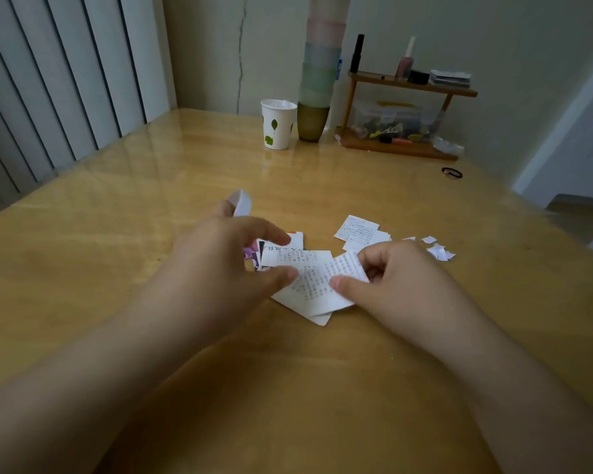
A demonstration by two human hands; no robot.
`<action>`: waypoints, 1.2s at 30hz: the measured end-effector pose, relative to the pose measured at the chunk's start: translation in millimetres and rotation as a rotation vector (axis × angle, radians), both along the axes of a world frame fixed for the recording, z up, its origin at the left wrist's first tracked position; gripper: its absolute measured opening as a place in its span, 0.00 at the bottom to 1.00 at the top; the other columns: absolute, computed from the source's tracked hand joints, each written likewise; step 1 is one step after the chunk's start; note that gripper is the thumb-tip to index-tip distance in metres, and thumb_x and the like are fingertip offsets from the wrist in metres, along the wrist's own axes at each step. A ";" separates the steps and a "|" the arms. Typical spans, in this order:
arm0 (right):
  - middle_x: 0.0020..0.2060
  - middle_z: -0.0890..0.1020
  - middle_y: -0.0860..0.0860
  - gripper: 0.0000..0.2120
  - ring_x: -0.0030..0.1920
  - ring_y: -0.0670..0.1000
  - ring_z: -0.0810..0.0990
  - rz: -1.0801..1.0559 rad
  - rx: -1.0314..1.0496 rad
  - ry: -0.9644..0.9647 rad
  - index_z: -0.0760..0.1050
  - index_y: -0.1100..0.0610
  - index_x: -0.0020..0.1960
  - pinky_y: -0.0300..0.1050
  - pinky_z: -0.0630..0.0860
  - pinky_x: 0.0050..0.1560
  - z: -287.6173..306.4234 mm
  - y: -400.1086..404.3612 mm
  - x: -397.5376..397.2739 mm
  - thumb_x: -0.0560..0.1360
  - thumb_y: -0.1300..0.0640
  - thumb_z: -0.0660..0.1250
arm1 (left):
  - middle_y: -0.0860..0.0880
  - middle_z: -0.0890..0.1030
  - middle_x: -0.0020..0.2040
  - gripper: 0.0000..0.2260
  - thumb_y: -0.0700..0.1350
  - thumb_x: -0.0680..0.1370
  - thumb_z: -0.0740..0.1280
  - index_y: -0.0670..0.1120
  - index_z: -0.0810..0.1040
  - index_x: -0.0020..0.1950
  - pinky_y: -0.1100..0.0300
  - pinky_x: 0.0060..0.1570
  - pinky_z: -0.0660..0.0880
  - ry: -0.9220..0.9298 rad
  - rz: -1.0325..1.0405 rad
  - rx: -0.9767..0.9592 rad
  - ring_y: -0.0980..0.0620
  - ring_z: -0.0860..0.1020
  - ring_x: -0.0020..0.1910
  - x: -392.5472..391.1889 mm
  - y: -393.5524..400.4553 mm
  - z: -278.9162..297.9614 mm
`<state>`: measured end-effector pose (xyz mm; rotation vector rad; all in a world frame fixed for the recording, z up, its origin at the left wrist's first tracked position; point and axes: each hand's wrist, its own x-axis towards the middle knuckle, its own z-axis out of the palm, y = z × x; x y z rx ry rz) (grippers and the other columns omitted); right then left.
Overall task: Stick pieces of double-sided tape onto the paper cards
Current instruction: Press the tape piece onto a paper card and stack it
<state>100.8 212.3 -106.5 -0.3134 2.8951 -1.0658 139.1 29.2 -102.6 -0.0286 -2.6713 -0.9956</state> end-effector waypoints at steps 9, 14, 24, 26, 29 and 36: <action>0.45 0.69 0.42 0.06 0.53 0.43 0.68 0.047 0.152 0.149 0.75 0.46 0.44 0.25 0.62 0.42 -7.4 -5.4 -1.8 0.71 0.51 0.72 | 0.58 0.59 0.43 0.11 0.59 0.74 0.65 0.65 0.77 0.56 0.63 0.52 0.53 -0.046 -0.104 -0.286 0.65 0.63 0.41 -4.3 8.0 -16.5; 0.37 0.69 0.43 0.07 0.43 0.42 0.68 0.165 0.196 0.137 0.75 0.48 0.37 0.25 0.63 0.38 -10.6 -20.1 -1.1 0.74 0.52 0.68 | 0.56 0.64 0.49 0.09 0.59 0.75 0.63 0.64 0.79 0.53 0.62 0.54 0.52 -0.056 -0.146 -0.347 0.59 0.66 0.57 -5.7 5.6 -21.9; 0.32 0.70 0.43 0.05 0.32 0.41 0.69 0.104 0.173 0.107 0.79 0.52 0.41 0.31 0.66 0.32 -9.7 -14.4 -5.3 0.75 0.53 0.68 | 0.58 0.63 0.45 0.08 0.58 0.75 0.63 0.63 0.79 0.52 0.62 0.51 0.52 -0.059 -0.142 -0.331 0.59 0.67 0.52 -9.3 6.4 -24.2; 0.33 0.69 0.43 0.05 0.32 0.41 0.68 0.133 0.190 0.095 0.79 0.51 0.41 0.31 0.64 0.31 -8.9 -19.2 -6.5 0.75 0.52 0.67 | 0.57 0.64 0.47 0.08 0.58 0.75 0.63 0.64 0.79 0.52 0.63 0.48 0.51 -0.057 -0.138 -0.338 0.59 0.67 0.57 -8.7 6.5 -24.4; 0.26 0.70 0.43 0.06 0.27 0.41 0.68 0.125 0.269 0.009 0.78 0.50 0.39 0.31 0.62 0.26 -0.3 -9.3 -8.3 0.75 0.52 0.67 | 0.57 0.65 0.50 0.08 0.58 0.75 0.63 0.64 0.79 0.52 0.63 0.51 0.51 -0.061 -0.140 -0.328 0.58 0.66 0.60 -8.6 5.9 -24.9; 0.33 0.70 0.43 0.07 0.31 0.41 0.69 0.121 0.218 0.067 0.77 0.50 0.39 0.32 0.64 0.31 -7.1 -12.4 -6.3 0.76 0.53 0.66 | 0.57 0.65 0.52 0.09 0.59 0.75 0.63 0.64 0.78 0.53 0.62 0.52 0.53 -0.060 -0.137 -0.335 0.59 0.65 0.54 -8.6 6.9 -25.1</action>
